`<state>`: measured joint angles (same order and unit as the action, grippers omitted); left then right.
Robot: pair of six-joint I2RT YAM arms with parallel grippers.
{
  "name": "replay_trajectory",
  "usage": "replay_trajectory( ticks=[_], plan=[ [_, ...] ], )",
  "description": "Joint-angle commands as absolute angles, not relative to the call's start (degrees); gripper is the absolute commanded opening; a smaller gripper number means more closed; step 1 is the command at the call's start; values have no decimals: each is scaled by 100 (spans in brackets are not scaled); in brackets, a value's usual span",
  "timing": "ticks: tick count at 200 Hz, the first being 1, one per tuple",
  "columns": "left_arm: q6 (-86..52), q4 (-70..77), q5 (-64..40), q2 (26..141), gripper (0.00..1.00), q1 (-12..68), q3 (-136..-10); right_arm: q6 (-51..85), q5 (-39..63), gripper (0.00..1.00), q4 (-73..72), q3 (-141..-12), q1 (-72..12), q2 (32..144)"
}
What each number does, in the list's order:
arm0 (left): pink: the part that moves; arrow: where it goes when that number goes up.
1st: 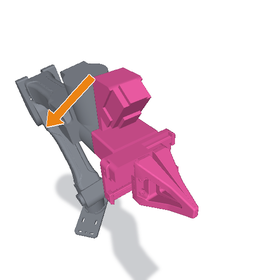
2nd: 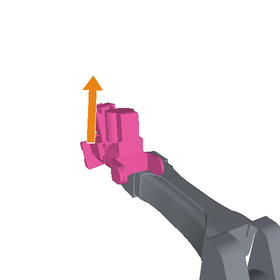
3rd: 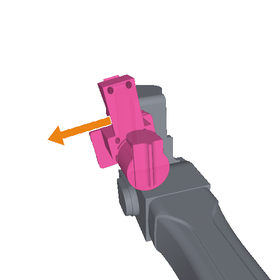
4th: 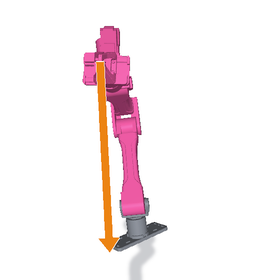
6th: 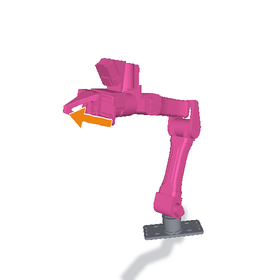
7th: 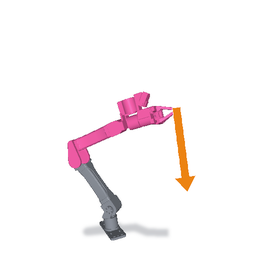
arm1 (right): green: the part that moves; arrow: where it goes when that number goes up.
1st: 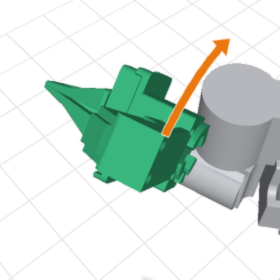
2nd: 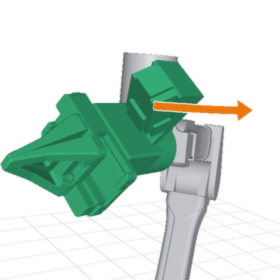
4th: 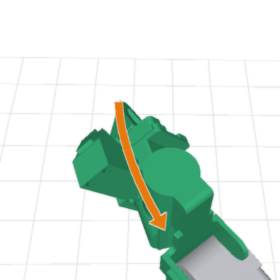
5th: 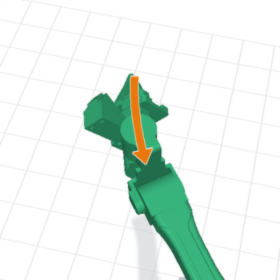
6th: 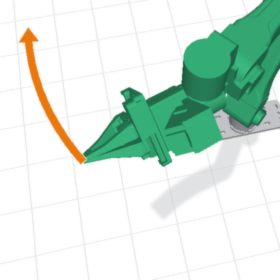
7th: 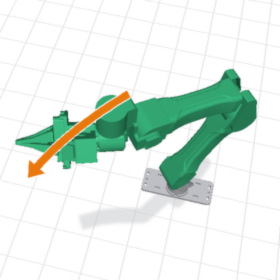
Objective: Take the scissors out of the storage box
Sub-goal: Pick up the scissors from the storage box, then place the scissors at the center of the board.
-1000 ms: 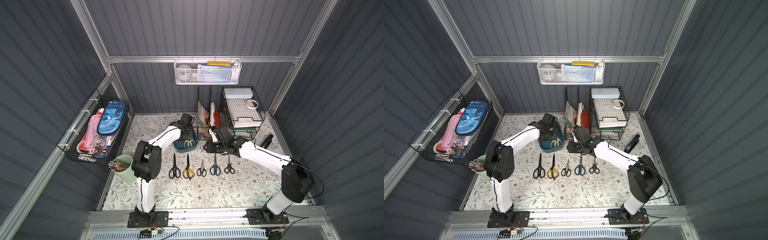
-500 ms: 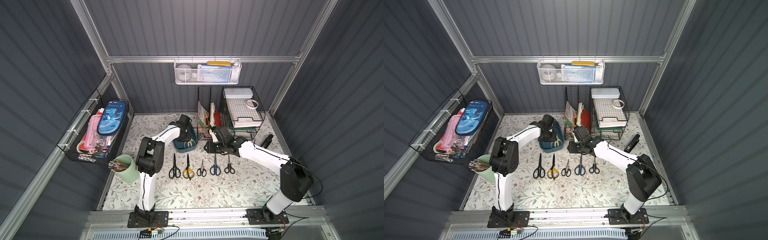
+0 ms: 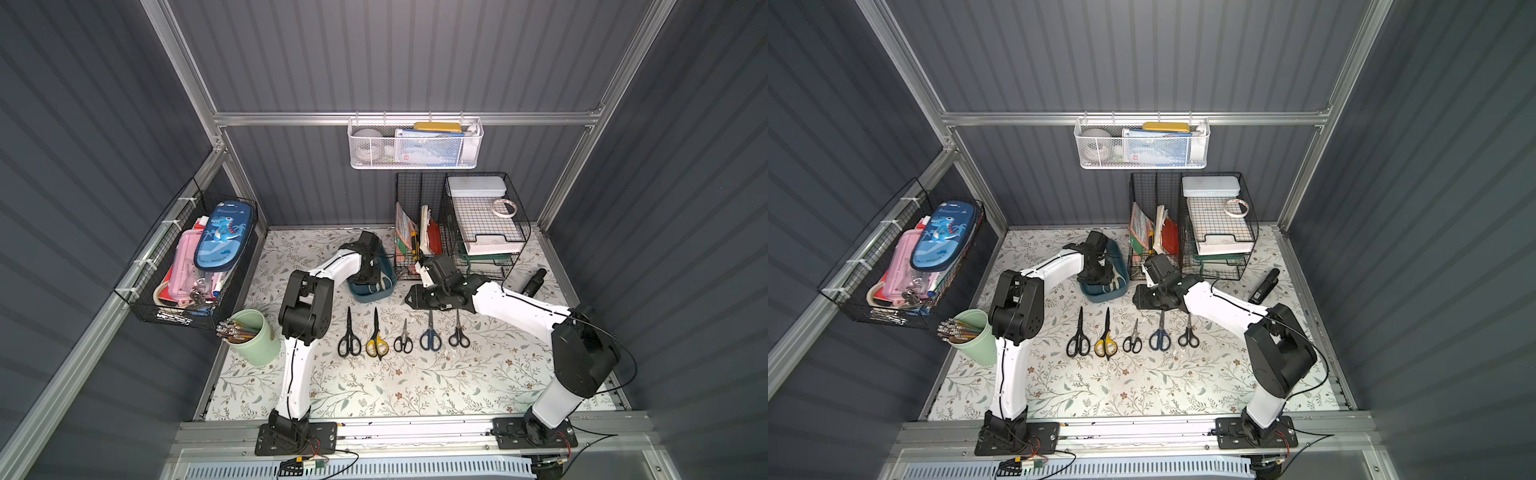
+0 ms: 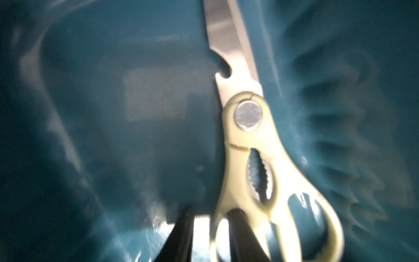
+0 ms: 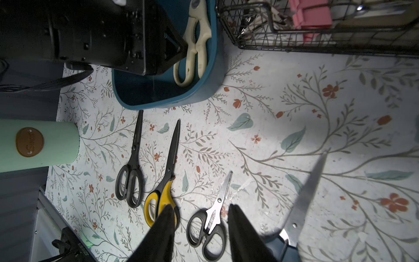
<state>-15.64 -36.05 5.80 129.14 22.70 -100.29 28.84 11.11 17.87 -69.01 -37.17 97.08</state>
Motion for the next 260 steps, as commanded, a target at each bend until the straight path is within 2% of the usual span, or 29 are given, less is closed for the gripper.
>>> replay_trajectory(
  ticks=[1, 19, 45, 108, 157, 199, 250, 260],
  plan=[
    [-1543, -3840, 458, 13489, 27, 2171, -10047, 2861, 1210, 43, 1763, -7023, -3701, 9774],
    [-1521, -3820, 439, 13510, 22, 2166, -10039, 2863, 1213, 43, 1752, -7021, -3706, 9758],
    [-1515, -3695, 439, 13379, 0, 2123, -9967, 2862, 1228, 43, 1723, -7000, -3700, 9766],
    [-1214, -3411, 662, 12255, 0, 2081, -10107, 2848, 1281, 43, 1697, -6998, -3705, 9791],
    [-558, -4035, 1055, 11398, 0, 2074, -10083, 2842, 1326, 43, 1672, -7026, -3706, 9808],
    [-183, -4405, 2441, 10283, 0, 2080, -9380, 2796, 1354, 43, 1733, -7103, -3700, 9799],
    [810, -4504, 3131, 8987, 0, 2082, -8180, 2663, 1640, 43, 2046, -7597, -3774, 10133],
    [1136, -4363, 3156, 8800, 0, 2082, -7624, 2633, 1635, 43, 2102, -7677, -3841, 10160]
  ],
)
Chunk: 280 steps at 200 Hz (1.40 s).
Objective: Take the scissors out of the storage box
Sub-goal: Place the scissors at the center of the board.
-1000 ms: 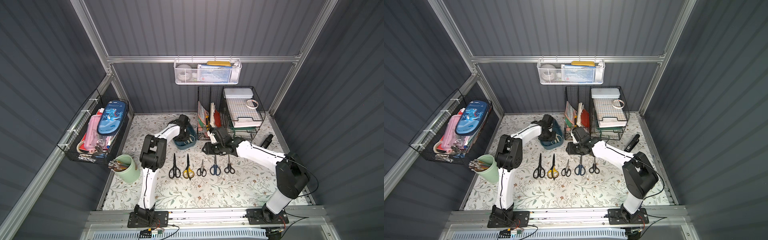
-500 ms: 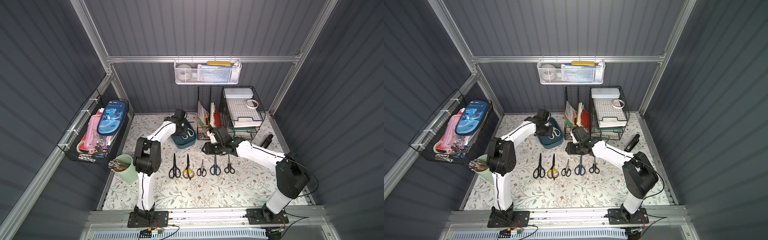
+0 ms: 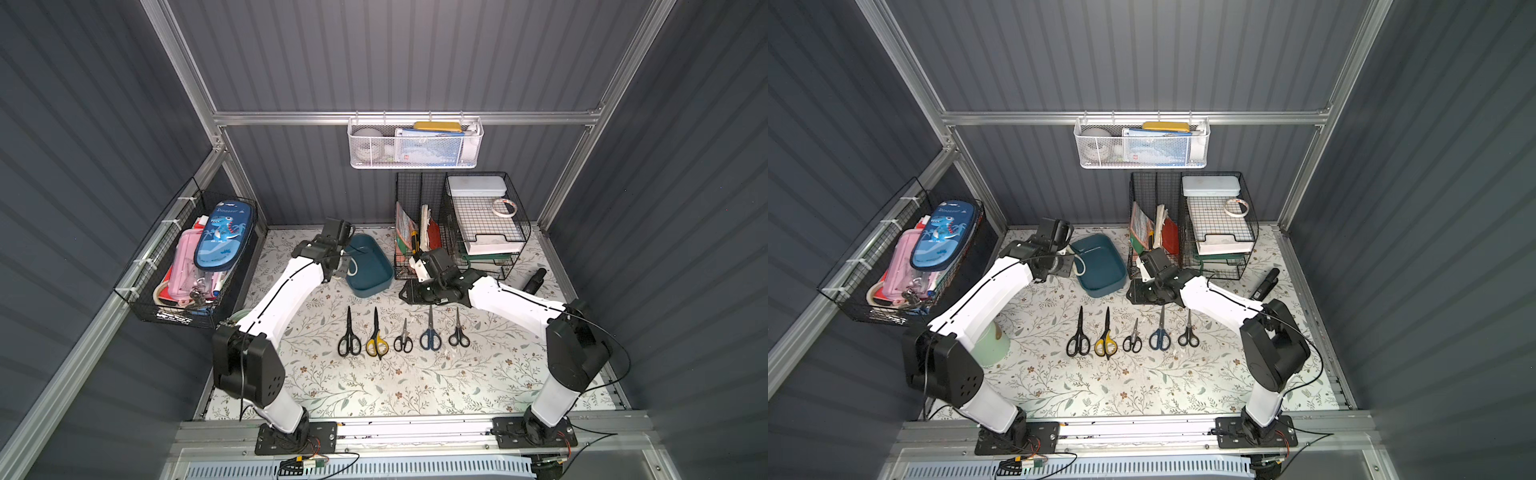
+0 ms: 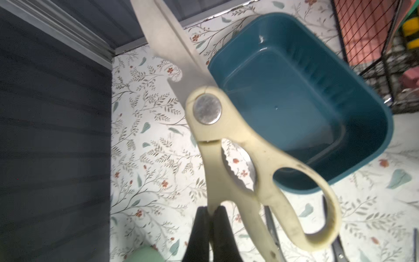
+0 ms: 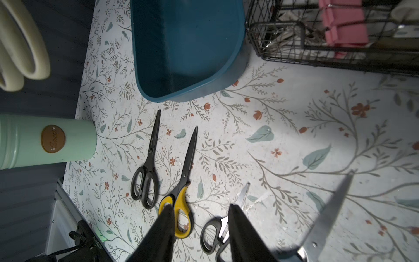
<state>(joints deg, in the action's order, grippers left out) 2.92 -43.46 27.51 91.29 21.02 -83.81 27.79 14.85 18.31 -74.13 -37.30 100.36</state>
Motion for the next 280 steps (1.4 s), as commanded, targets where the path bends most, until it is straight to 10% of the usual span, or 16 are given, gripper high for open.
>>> replay_trajectory(
  ticks=[1, 280],
  plan=[
    [1174, -4357, 3156, 8781, 0, 2083, -7587, 2630, 1630, 43, 2110, -7692, -3846, 10156],
    [1322, -3945, 3782, 8909, 0, 2143, -5010, 2494, 1591, 43, 2500, -7989, -4478, 10205]
  ],
)
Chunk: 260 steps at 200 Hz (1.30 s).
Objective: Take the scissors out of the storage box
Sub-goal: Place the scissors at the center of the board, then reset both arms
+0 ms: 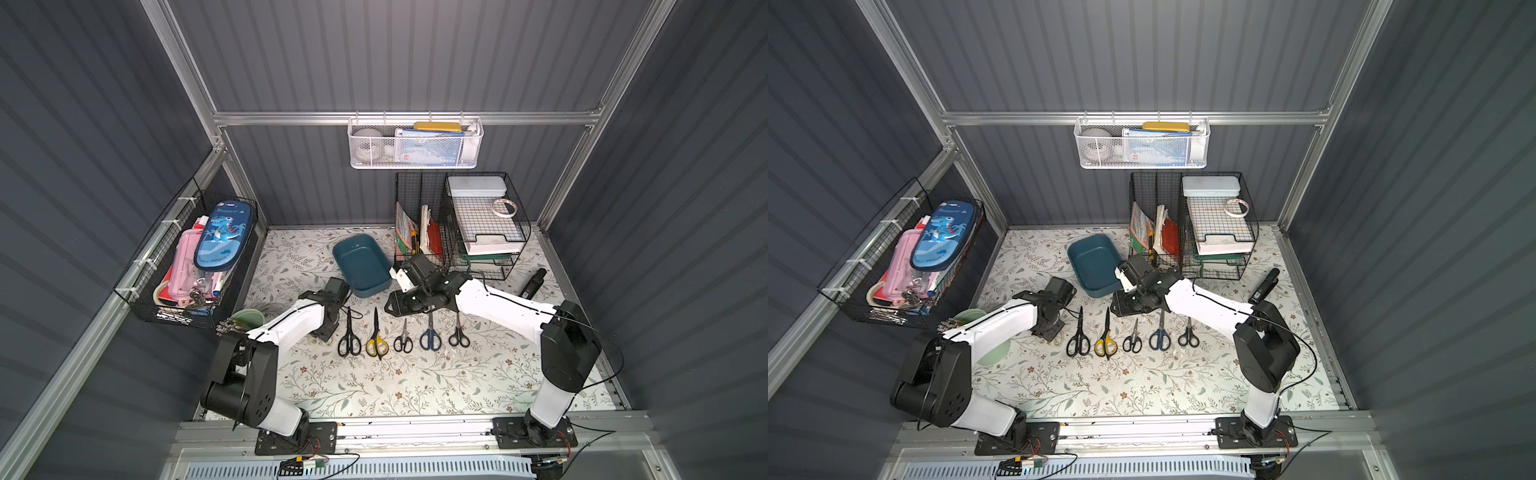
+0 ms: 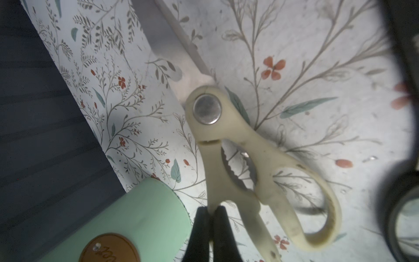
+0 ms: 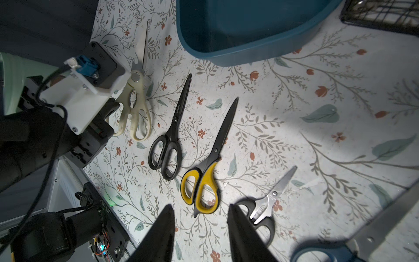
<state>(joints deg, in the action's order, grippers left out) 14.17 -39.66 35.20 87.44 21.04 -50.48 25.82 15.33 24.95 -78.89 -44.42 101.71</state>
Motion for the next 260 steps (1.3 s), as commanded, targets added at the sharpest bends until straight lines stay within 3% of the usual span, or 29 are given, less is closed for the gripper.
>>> replay_trajectory(
  ticks=[1, 26, 36, 43, 98, 125, 136, 141, 144, 147, 149, 153, 157, 188, 217, 234, 248, 260],
  plan=[
    [1320, -3950, 3780, 8915, 0, 2144, -5014, 2495, 1591, 43, 2498, -7985, -4476, 10209],
    [1325, -3938, 3789, 9073, 0, 2196, -4991, 2492, 1590, 43, 2429, -7949, -4474, 10232],
    [1310, -3947, 3852, 9126, 24, 2215, -4999, 2508, 1599, 43, 2377, -7936, -4474, 10240],
    [1248, -3960, 3965, 9148, 29, 2221, -5017, 2514, 1612, 43, 2357, -7945, -4474, 10256],
    [338, -4043, 4992, 8859, 39, 2215, -5511, 2470, 1483, 43, 2373, -7973, -4457, 10186],
    [356, -3705, 4570, 8272, 42, 2215, -6123, 2385, 1153, 44, 2447, -7876, -4357, 9921],
    [420, -3304, 4113, 7983, 57, 2215, -6302, 2328, 987, 49, 2470, -7783, -4310, 9714],
    [450, -3073, 3888, 7849, 70, 2208, -6340, 2314, 846, 52, 2462, -7714, -4286, 9597],
    [452, -2920, 3743, 7772, 94, 2212, -6345, 2301, 764, 54, 2454, -7666, -4274, 9544],
    [470, -2771, 3594, 7693, 99, 2214, -6346, 2284, 679, 56, 2440, -7624, -4264, 9456],
    [473, -2670, 3487, 7645, 99, 2215, -6346, 2263, 618, 58, 2436, -7590, -4252, 9397],
    [475, -2480, 3346, 7558, 99, 2214, -6331, 2248, 487, 91, 2427, -7512, -4238, 9286],
    [466, -2290, 3148, 7480, 99, 2214, -6313, 2229, 336, 98, 2426, -7443, -4222, 9189],
    [375, -1056, 2531, 7270, 99, 2215, -6149, 2136, -863, 99, 2277, -6695, -3843, 8195],
    [189, -2, 2610, 7609, 99, 2215, -6012, 2112, -1651, 99, 1189, -5344, -2539, 6754],
    [23, 612, 2795, 7853, 99, 2215, -5758, 1074, -1814, 99, 233, -4364, -1893, 5978],
    [-92, 1055, 2993, 8051, 99, 2215, -5535, 321, -2363, 99, -721, -3618, -1448, 5642],
    [-32, 1444, 3149, 8228, 99, 2206, -5335, 416, -2243, 99, -836, -3279, -854, 5617]
  ],
)
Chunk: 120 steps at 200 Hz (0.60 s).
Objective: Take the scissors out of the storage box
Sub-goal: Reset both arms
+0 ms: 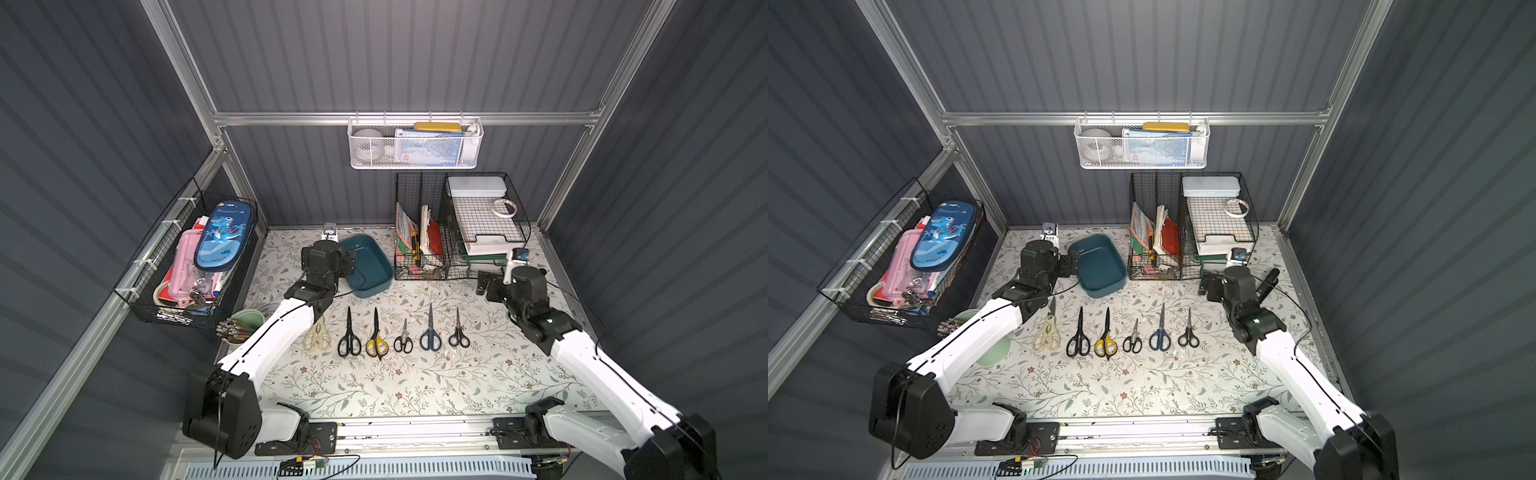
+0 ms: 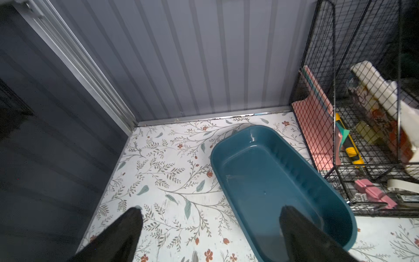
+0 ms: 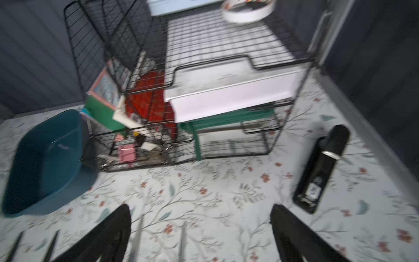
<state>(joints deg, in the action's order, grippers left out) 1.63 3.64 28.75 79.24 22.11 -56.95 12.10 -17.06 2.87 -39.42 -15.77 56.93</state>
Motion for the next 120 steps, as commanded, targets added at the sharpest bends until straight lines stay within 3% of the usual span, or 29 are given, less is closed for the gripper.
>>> replay_trajectory(
  ticks=[1, 20, 38, 73, 98, 120],
  plan=[
    [-16, 1487, 3157, 8249, 99, 2206, -5313, 450, -2216, 99, -835, -3261, -796, 5626],
    [194, 2202, 3317, 8487, 99, 2194, -4954, 640, -1936, 99, -1274, -2725, 0, 5919],
    [375, 2733, 3435, 8613, 99, 2146, -4662, 728, -1729, 99, -2860, -2042, 314, 6427],
    [792, 3327, 3137, 8427, 99, 2008, -4155, 572, -894, 99, -4323, -1881, 334, 7462],
    [722, 3402, 2354, 8203, 99, 1548, -3898, 668, -558, 99, -4781, -1954, 332, 8122],
    [713, 3586, 1879, 8199, 100, 1282, -3693, 590, -420, 99, -6991, -1573, 317, 9226]
  ],
)
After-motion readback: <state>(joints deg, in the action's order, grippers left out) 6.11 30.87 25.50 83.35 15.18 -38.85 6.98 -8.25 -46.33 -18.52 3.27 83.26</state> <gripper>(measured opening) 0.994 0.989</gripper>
